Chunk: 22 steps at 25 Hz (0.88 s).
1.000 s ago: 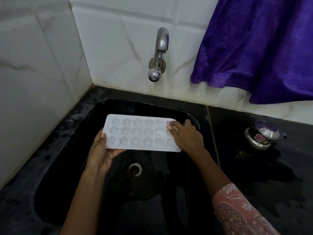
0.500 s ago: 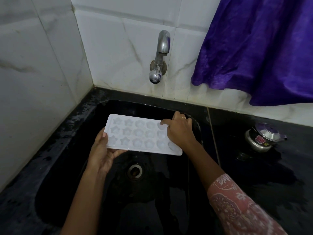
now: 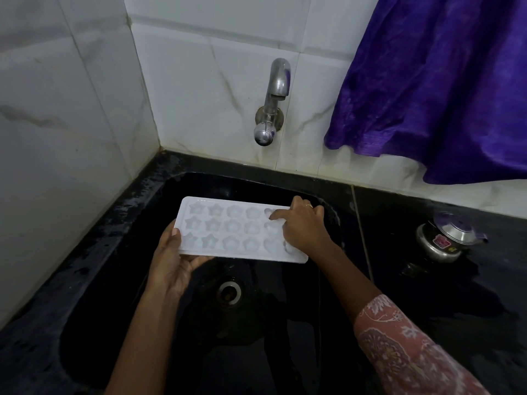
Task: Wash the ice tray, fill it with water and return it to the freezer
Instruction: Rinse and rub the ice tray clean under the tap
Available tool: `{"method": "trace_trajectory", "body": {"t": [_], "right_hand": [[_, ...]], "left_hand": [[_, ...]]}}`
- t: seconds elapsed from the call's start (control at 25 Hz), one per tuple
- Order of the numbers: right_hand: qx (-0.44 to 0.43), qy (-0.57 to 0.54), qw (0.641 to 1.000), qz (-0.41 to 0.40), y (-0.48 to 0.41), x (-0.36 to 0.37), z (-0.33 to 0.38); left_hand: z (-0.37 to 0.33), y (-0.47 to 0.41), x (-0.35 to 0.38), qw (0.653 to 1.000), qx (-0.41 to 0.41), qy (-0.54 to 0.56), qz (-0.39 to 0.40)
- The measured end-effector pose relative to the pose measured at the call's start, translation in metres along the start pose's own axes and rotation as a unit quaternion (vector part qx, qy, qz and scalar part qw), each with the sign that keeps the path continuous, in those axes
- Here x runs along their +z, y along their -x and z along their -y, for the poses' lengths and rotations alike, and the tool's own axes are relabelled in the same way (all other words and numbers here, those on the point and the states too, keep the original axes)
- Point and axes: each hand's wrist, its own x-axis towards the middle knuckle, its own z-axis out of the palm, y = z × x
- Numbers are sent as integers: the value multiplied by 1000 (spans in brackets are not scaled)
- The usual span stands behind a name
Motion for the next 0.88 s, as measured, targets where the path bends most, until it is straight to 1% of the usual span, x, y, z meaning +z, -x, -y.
{"method": "trace_trajectory", "body": {"t": [0.2,0.6,0.64,0.72,0.8,0.88], "right_hand": [[15,-7,1000,-26,-3,1,-2],[3,-18,1000,10,-2,6,1],[7,-18,1000,3,-1,5,0],[15,-28,999,-38,0,0,2],[7,-35,997,-69,-2,-5,7],[-18,-28,998,-51,-5,-7,15]], "left_hand": [[2,-1,1,1000,-4,-4,9],[2,-4,-1,1000,2,-13,0],[2,-4,-1,1000,2,-14,1],[3,-3,1,1000,4,-14,4],[4,-4,3,1000,2,-8,4],[6,-4,5,1000,-1,-6,9]]}}
